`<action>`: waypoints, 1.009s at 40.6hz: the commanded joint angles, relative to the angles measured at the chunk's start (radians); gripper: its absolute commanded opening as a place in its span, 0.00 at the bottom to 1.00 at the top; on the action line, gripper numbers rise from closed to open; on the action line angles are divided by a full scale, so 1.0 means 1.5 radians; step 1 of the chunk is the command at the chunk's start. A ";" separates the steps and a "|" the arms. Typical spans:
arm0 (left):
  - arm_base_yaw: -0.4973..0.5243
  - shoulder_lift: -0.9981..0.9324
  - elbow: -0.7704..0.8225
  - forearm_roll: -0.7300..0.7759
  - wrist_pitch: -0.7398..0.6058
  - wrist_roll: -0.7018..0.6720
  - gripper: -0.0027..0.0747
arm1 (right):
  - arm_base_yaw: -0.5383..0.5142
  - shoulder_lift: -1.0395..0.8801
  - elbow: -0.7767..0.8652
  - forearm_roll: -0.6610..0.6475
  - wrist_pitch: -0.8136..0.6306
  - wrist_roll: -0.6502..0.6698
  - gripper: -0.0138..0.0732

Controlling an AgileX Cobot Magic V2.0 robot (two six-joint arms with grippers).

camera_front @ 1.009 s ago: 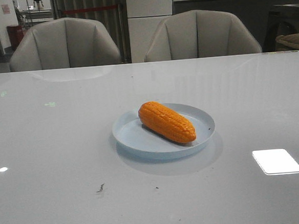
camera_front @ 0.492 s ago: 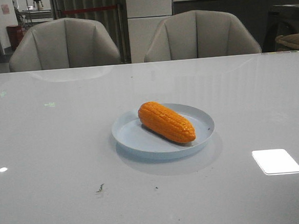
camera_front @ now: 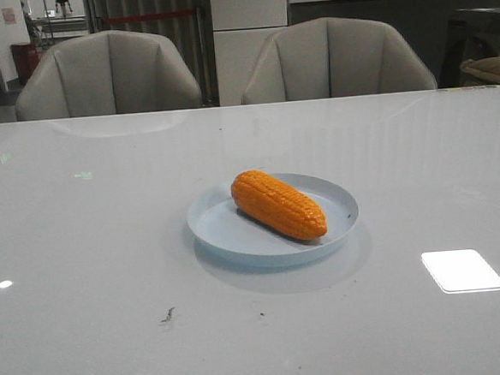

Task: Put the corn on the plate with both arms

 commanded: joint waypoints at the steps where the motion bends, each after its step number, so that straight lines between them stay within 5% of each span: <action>1: 0.000 -0.005 0.001 -0.007 -0.055 -0.008 0.15 | -0.004 -0.011 -0.003 0.017 -0.029 0.001 0.18; 41: 0.000 -0.005 0.001 -0.007 -0.055 -0.008 0.15 | -0.004 -0.011 -0.003 0.016 0.012 0.001 0.18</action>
